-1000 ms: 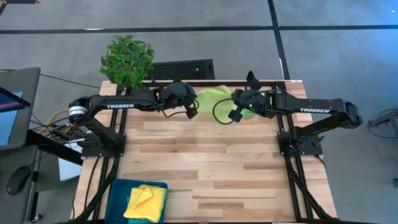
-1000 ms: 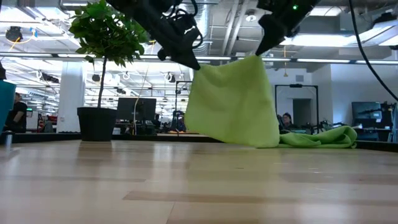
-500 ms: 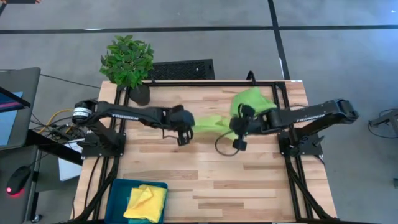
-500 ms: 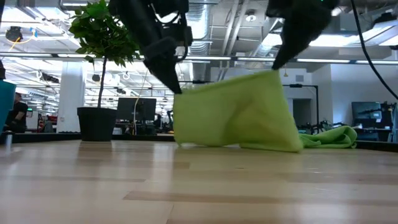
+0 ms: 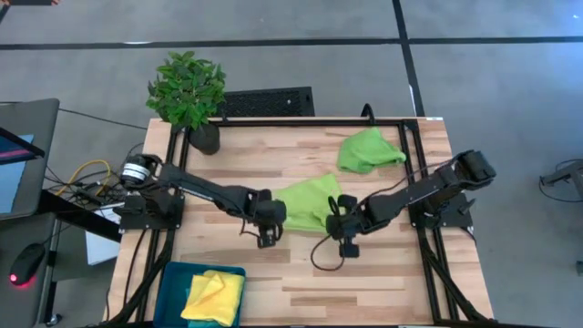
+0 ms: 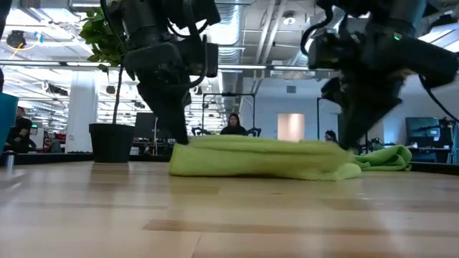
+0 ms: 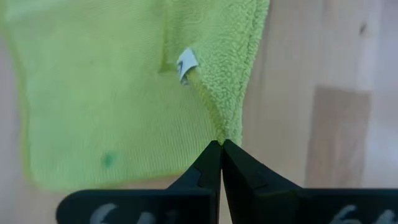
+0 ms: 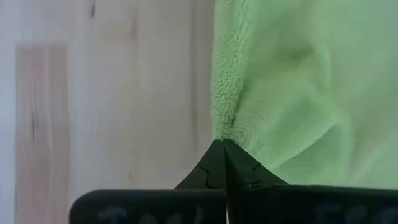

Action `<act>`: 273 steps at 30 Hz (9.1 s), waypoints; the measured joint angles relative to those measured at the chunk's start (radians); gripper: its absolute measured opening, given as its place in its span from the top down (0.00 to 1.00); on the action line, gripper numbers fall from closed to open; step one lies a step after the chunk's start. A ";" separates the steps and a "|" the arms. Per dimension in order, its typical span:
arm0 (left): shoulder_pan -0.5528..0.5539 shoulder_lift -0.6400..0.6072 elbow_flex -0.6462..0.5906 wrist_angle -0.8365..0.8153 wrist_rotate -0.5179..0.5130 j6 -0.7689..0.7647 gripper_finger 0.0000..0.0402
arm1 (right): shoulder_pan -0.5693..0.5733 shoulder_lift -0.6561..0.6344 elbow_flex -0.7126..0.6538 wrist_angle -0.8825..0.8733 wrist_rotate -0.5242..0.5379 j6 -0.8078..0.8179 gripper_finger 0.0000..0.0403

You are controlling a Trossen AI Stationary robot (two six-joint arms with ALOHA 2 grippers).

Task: Fold microfiber towels
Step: Fold the light green microfiber towel

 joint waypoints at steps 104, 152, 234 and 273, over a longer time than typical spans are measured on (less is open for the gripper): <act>-0.095 0.048 0.006 -0.007 -0.011 -0.141 0.68 | 0.098 0.169 0.215 -0.332 -0.333 -0.046 0.97; 0.063 0.054 0.008 0.267 0.096 -0.078 0.68 | 0.204 0.018 0.387 -0.454 0.044 0.103 0.61; 0.053 0.223 0.195 0.014 0.018 0.311 0.66 | 0.262 0.020 0.387 -0.435 0.179 0.095 0.64; -0.011 0.225 0.256 -0.054 -0.013 0.269 1.00 | 0.261 0.020 0.387 -0.437 0.179 0.092 0.66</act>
